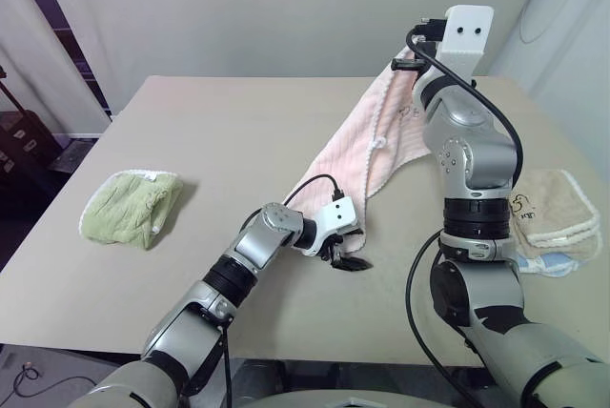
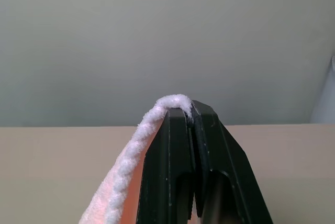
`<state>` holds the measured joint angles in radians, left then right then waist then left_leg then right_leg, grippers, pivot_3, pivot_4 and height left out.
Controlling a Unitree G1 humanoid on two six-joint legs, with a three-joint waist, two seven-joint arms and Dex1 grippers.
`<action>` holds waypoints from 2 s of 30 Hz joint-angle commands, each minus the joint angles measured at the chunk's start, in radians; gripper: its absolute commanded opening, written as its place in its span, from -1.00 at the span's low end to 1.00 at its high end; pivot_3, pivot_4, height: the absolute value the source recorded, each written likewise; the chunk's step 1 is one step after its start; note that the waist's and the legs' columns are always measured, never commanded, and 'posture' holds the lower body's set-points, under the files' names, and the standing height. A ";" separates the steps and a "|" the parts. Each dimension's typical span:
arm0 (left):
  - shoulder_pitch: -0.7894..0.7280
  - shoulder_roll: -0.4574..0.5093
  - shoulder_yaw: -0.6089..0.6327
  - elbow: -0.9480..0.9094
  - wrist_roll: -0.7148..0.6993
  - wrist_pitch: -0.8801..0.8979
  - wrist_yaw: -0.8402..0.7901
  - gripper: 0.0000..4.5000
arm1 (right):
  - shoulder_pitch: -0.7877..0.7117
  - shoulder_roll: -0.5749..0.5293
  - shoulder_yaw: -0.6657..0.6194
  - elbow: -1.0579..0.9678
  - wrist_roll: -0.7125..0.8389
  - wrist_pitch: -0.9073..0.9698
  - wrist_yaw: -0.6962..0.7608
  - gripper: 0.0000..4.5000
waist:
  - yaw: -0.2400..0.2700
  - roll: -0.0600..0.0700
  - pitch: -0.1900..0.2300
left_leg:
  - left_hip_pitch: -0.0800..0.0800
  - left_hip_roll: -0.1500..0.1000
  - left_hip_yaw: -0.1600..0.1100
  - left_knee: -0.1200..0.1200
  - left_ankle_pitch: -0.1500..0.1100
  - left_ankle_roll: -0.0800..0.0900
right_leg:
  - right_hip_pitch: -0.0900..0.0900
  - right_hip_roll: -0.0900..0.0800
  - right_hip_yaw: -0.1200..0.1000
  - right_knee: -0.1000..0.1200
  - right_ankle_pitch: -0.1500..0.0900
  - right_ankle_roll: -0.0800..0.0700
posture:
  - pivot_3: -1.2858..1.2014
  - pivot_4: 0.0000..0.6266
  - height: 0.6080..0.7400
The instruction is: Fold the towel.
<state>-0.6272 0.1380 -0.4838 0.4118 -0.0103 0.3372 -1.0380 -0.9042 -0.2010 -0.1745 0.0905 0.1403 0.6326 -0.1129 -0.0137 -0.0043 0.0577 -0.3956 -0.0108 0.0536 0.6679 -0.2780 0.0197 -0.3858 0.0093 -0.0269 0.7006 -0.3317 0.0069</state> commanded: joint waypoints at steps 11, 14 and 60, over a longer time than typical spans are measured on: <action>-0.008 0.050 0.019 0.050 -0.002 0.107 -0.026 -0.99 | -0.021 -0.026 -0.027 -0.029 -0.011 -0.017 -0.002 -1.00 | -0.006 0.000 0.000 | 0.001 0.000 0.000 -0.002 0.001 -0.001 | -0.001 0.000 0.000 0.000 0.000 0.000 | 0.03 -1.00 1.00; 0.004 0.058 0.020 0.023 -0.013 0.113 -0.042 -0.99 | -0.022 -0.028 -0.027 -0.018 -0.014 -0.022 -0.002 -1.00 | -0.008 0.000 0.000 | 0.001 0.000 0.000 -0.002 0.001 -0.002 | -0.001 0.001 0.000 0.001 0.000 0.000 | 0.03 -1.00 1.00; -0.555 0.468 0.711 0.877 -0.166 -0.431 -0.103 -0.99 | 0.394 -0.403 -0.266 -0.206 0.373 0.017 0.533 -1.00 | -0.001 -0.002 0.001 | -0.015 0.000 0.002 0.000 0.006 -0.008 | -0.018 -0.001 0.001 0.002 0.002 -0.001 | 0.03 -1.00 1.00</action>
<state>-1.1817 0.5703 0.2140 1.3278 -0.1646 -0.0898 -1.0737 -0.5177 -0.5715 -0.3823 0.0102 0.4454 0.6060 0.3905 -0.0149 -0.0062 0.0584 -0.4108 -0.0109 0.0559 0.6677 -0.2728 0.0125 -0.4034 0.0084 -0.0264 0.7026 -0.3299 0.0054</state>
